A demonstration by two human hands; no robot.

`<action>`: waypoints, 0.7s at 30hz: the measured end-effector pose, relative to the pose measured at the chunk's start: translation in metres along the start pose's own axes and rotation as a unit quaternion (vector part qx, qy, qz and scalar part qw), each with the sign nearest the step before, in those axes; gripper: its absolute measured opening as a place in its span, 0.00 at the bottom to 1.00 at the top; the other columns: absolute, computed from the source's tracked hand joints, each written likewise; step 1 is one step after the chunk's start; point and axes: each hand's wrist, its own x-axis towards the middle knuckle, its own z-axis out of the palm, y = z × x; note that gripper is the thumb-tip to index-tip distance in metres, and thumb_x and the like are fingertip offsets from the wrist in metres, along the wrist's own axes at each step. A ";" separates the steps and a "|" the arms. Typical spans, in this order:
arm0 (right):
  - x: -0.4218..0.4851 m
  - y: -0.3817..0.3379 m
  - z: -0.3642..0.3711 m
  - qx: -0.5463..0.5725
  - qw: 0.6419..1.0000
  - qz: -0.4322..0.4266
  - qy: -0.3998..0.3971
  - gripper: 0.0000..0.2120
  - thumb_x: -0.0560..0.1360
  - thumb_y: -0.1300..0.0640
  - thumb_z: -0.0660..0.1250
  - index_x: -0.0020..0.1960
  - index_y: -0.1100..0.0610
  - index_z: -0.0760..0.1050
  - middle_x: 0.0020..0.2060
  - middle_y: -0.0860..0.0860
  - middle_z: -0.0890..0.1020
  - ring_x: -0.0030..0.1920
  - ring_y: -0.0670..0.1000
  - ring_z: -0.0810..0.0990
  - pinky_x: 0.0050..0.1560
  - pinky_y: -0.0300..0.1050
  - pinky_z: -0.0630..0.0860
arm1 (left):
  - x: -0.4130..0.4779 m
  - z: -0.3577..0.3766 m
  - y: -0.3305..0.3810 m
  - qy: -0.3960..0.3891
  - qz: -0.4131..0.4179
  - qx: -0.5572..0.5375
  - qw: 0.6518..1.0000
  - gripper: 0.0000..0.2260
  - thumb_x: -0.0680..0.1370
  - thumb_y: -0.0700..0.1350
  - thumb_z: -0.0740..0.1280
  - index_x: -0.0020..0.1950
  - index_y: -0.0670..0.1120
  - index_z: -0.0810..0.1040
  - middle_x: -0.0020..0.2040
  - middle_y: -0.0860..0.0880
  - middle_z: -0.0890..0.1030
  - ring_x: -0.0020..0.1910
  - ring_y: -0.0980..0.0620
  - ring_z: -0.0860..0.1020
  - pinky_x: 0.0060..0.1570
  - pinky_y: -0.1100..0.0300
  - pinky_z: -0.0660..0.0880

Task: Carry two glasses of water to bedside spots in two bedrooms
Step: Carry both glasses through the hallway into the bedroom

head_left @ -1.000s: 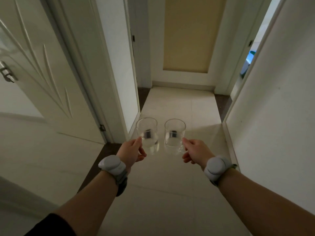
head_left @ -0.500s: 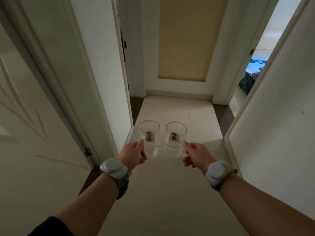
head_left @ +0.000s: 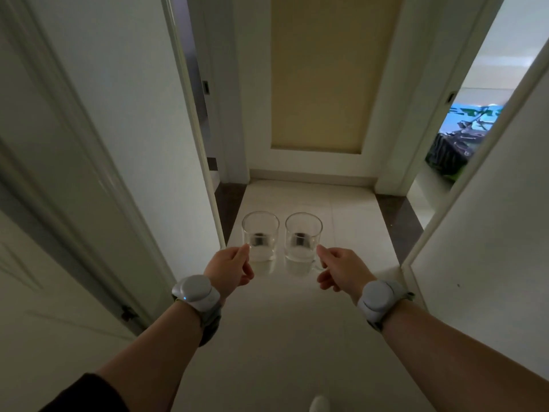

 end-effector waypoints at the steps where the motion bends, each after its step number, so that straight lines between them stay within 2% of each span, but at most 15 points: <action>1: 0.006 -0.002 -0.002 0.007 1.000 -0.003 -0.004 0.18 0.77 0.44 0.57 0.36 0.56 0.70 0.31 0.55 0.82 0.28 0.51 0.80 0.31 0.43 0.71 | 0.003 0.001 0.003 -0.007 -0.002 0.001 1.000 0.16 0.78 0.52 0.58 0.35 0.45 0.74 0.31 0.48 0.79 0.37 0.47 0.80 0.44 0.53 0.80; 7: 0.104 -0.030 -0.041 -0.036 0.999 -0.026 -0.032 0.19 0.78 0.44 0.57 0.36 0.56 0.71 0.32 0.55 0.82 0.29 0.51 0.80 0.33 0.42 0.73 | 0.081 0.034 0.048 0.037 -0.036 -0.049 0.997 0.15 0.79 0.51 0.58 0.38 0.43 0.74 0.36 0.44 0.79 0.39 0.45 0.80 0.45 0.53 0.81; 10: 0.144 -0.043 -0.052 -0.031 0.998 -0.026 -0.043 0.19 0.78 0.44 0.56 0.38 0.57 0.72 0.33 0.55 0.83 0.30 0.51 0.80 0.34 0.43 0.74 | 0.116 0.044 0.063 0.050 -0.042 -0.076 0.995 0.15 0.78 0.51 0.59 0.37 0.43 0.74 0.36 0.44 0.79 0.39 0.45 0.80 0.48 0.50 0.80; 15: 0.206 -0.061 -0.058 -0.029 0.998 -0.018 -0.052 0.19 0.78 0.44 0.56 0.41 0.57 0.74 0.34 0.56 0.84 0.30 0.50 0.81 0.35 0.44 0.75 | 0.174 0.050 0.079 0.066 -0.040 -0.080 0.994 0.15 0.78 0.51 0.59 0.37 0.43 0.74 0.38 0.45 0.80 0.38 0.47 0.80 0.47 0.52 0.80; 21: 0.286 -0.079 -0.052 -0.020 0.998 -0.018 -0.055 0.18 0.78 0.45 0.56 0.39 0.56 0.72 0.32 0.54 0.82 0.29 0.50 0.79 0.33 0.42 0.74 | 0.260 0.048 0.089 0.043 -0.028 -0.066 0.997 0.15 0.79 0.48 0.58 0.35 0.44 0.71 0.40 0.42 0.79 0.40 0.45 0.80 0.47 0.52 0.78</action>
